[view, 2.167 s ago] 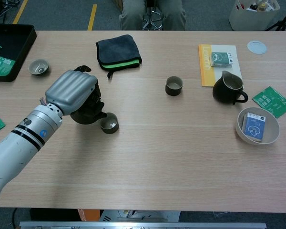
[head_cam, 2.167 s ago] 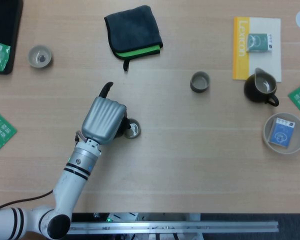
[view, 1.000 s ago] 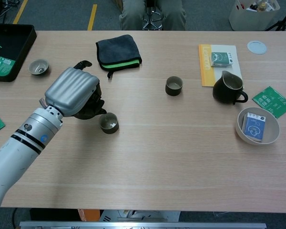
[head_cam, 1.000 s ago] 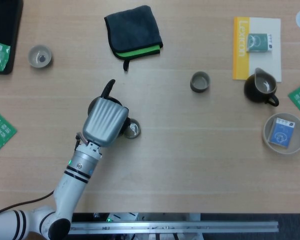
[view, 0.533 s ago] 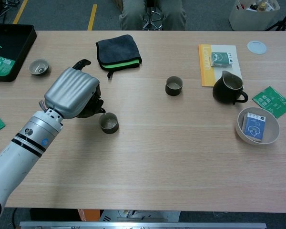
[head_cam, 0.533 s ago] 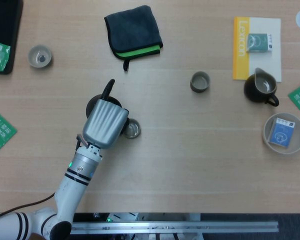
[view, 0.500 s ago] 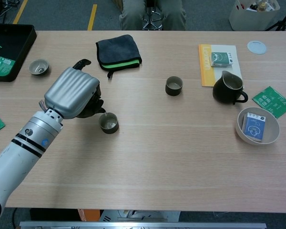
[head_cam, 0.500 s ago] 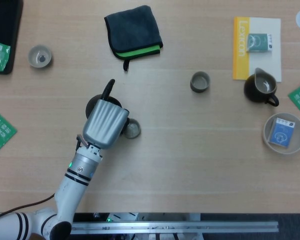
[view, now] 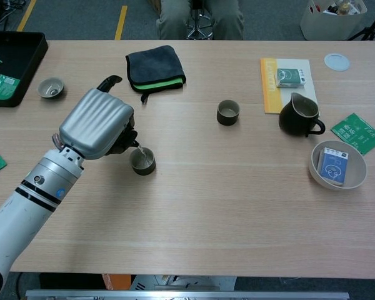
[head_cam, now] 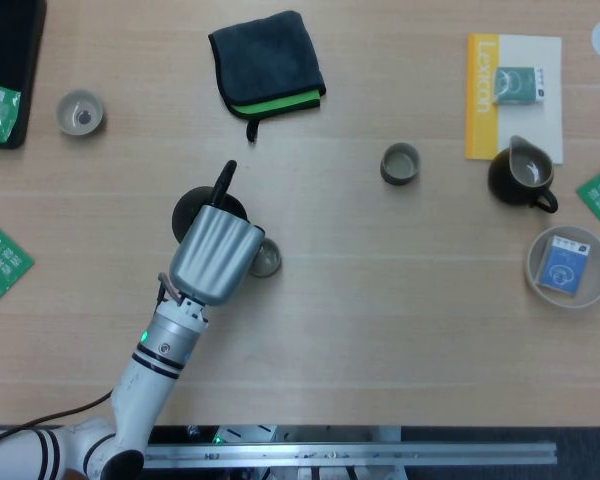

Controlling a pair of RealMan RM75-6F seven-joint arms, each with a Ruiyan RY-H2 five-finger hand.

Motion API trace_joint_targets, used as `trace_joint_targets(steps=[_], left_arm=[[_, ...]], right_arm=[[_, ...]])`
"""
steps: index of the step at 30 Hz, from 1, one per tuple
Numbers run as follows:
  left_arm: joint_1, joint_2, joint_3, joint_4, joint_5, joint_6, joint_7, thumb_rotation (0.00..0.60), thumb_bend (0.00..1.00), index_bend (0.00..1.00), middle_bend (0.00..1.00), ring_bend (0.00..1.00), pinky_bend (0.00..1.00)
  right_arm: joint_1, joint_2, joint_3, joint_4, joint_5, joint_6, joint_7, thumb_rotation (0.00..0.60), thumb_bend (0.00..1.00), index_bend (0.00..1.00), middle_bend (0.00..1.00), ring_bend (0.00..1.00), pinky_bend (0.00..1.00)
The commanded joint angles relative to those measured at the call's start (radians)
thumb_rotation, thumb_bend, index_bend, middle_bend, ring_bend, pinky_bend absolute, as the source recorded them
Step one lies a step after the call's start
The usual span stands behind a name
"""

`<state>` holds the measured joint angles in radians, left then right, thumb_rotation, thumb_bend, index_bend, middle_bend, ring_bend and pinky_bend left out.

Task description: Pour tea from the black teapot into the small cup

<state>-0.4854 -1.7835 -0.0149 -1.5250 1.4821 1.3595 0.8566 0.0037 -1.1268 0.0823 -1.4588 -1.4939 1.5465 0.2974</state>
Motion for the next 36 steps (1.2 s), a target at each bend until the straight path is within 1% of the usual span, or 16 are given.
trace_joint_targets(steps=[1, 22, 29, 31, 36], left_arm=[[0.002, -0.003, 0.000, 0.010, 0.017, 0.005, 0.005, 0.600, 0.42, 1.00, 1.00, 0.95, 0.14], [0.015, -0.006, -0.006, 0.037, 0.079, 0.003, 0.012, 0.600, 0.42, 1.00, 1.00, 0.95, 0.14], [0.015, 0.007, -0.020, 0.019, 0.063, -0.023, -0.032, 0.600, 0.42, 1.00, 1.00, 0.95, 0.14], [0.013, 0.010, -0.025, 0.021, 0.061, -0.029, -0.062, 0.600, 0.42, 1.00, 1.00, 0.95, 0.14], [0.009, 0.028, -0.041, 0.001, 0.019, -0.070, -0.122, 0.600, 0.42, 1.00, 1.00, 0.94, 0.14]], right_arm=[[0.000, 0.000, 0.000, 0.000, 0.000, 0.000, -0.001, 0.600, 0.05, 0.24, 0.19, 0.00, 0.00], [-0.002, 0.002, 0.002, -0.004, 0.001, 0.003, -0.002, 0.600, 0.05, 0.24, 0.19, 0.00, 0.00], [0.000, 0.003, 0.004, -0.009, 0.001, 0.003, -0.008, 0.600, 0.05, 0.24, 0.19, 0.00, 0.00], [0.000, 0.003, 0.005, -0.012, 0.002, 0.003, -0.011, 0.600, 0.05, 0.24, 0.19, 0.00, 0.00], [0.001, 0.008, 0.007, -0.030, 0.005, 0.002, -0.033, 0.600, 0.05, 0.24, 0.19, 0.00, 0.00]])
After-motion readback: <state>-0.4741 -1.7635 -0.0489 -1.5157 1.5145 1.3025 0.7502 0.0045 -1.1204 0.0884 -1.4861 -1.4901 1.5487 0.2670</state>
